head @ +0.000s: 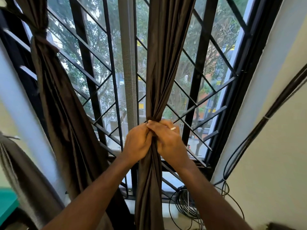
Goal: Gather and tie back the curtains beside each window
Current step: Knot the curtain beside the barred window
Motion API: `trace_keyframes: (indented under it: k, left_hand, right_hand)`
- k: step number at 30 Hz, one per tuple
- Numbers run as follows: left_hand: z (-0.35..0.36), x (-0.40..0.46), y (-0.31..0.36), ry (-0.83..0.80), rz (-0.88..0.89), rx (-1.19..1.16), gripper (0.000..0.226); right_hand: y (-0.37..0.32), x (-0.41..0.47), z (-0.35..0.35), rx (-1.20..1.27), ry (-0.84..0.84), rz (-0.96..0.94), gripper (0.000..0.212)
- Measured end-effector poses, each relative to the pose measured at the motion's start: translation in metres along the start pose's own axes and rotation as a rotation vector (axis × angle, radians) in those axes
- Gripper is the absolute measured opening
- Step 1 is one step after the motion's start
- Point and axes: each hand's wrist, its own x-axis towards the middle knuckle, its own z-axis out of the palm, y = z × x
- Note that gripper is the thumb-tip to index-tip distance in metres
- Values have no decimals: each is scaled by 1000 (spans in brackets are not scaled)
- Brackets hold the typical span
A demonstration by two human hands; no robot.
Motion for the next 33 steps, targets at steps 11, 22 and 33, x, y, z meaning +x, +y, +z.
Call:
trace_keyframes:
  k: [11,22,33]
  left_hand:
    - [-8,-1,6,114,-142,-67,42]
    - [-10,1,-3,21,-76,-91,39]
    - [-31,16,9,-180,127,164,30]
  right_hand:
    - [-6,7,7,11,104,22,14]
    - [-12,13,11,-194,85,-36,17]
    - [8,33,-8,-169,-291,37,29]
